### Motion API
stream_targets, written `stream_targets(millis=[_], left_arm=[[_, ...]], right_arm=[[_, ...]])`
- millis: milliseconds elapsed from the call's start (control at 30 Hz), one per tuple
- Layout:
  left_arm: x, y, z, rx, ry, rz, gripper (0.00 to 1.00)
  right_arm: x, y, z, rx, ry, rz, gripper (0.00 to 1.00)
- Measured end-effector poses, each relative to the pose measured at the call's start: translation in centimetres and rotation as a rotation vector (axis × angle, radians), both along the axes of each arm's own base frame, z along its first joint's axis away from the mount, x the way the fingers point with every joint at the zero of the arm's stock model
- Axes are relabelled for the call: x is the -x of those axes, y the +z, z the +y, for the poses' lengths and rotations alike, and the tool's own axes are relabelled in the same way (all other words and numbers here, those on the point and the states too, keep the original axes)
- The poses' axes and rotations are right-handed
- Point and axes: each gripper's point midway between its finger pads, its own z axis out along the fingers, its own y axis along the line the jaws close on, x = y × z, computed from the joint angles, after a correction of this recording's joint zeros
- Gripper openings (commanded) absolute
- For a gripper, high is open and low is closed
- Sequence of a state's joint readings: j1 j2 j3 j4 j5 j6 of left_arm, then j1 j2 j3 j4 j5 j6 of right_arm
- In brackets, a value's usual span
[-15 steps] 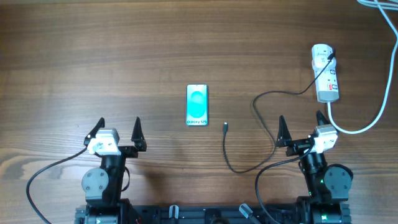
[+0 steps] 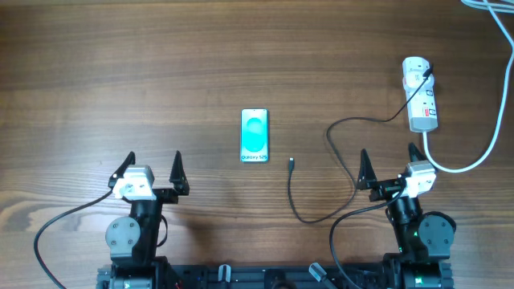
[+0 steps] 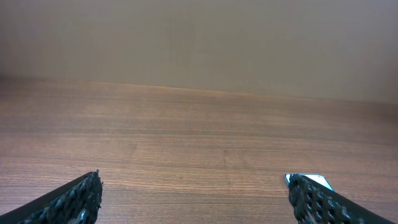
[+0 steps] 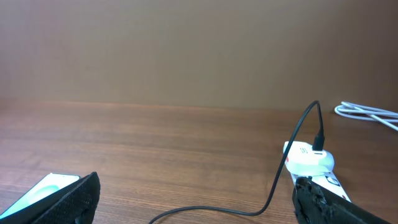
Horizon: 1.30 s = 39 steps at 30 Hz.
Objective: Plug charger to phone and switch on socket
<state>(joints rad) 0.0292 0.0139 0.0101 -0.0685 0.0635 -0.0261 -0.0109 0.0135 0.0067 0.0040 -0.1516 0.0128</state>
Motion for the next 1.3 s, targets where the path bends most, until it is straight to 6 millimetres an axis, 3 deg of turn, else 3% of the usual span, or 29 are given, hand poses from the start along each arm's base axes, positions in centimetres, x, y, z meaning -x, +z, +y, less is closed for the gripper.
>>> stream_targets(millis=[1100, 1300], left_arm=[[0.0, 0.0, 0.0, 0.000, 0.000, 0.000, 1.00], [0.3, 0.5, -2.8, 0.199, -0.152, 0.003, 1.00]], right_arm=[[0.0, 0.0, 0.0, 0.000, 0.000, 0.000, 1.00], [0.0, 0.0, 0.0, 0.000, 0.000, 0.000, 1.00]])
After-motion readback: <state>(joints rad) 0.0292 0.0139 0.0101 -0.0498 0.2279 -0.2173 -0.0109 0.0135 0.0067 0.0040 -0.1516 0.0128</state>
